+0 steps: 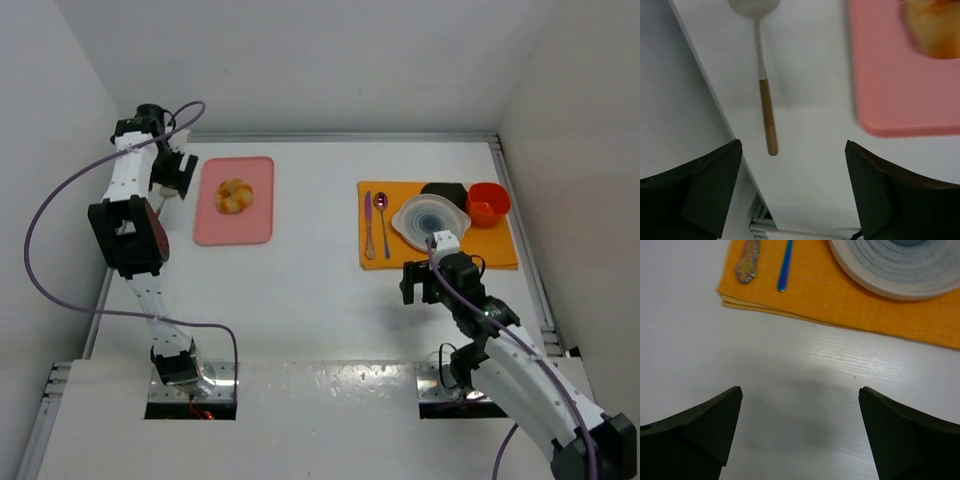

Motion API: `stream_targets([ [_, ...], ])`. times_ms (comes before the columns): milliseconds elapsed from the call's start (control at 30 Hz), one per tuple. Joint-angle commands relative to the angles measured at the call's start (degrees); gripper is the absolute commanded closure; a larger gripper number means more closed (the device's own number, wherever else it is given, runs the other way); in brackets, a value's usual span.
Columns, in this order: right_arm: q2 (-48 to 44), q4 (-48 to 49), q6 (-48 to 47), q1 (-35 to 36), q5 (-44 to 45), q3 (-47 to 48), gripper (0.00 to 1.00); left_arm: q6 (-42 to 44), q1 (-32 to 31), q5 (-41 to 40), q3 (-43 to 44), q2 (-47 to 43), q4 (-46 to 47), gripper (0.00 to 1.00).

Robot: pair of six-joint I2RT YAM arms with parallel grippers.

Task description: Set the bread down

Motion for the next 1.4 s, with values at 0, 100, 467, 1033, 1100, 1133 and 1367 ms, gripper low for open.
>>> stream_targets([
  [0, 4.73, 4.21, -0.54, 0.28, -7.78, 4.34, 0.0, -1.23, 3.5, -5.95, 6.3, 4.07, -6.39, 0.13],
  [100, 7.02, 5.27, 0.52, 0.46, -10.77, 4.96, 0.0, -1.85, 5.52, -7.45, 9.12, 9.51, -5.17, 0.18],
  [467, 9.66, 7.12, 1.75, 0.46, -13.15, 5.83, 0.0, -2.56, 7.91, -2.01, 1.92, 13.75, 1.43, 0.24],
  [1033, 13.97, 7.03, 2.54, 0.55, -14.99, 9.7, 0.04, -3.17, 10.1, -2.54, -1.77, 14.54, 3.81, 0.52],
  [1100, 14.32, 7.03, 2.54, 0.63, -15.17, 10.32, 0.04, -3.17, 10.1, -2.54, -2.29, 14.54, 4.33, 0.54],
  [1133, 14.76, 7.2, 2.45, 0.38, -15.43, 10.67, 0.04, -3.17, 10.1, -2.01, -2.3, 14.54, 4.33, 0.56],
  [1367, 16.7, 7.99, 2.1, 0.55, -16.05, 11.46, 0.04, -3.7, 10.1, -2.01, -2.3, 13.4, 4.86, 0.63],
])
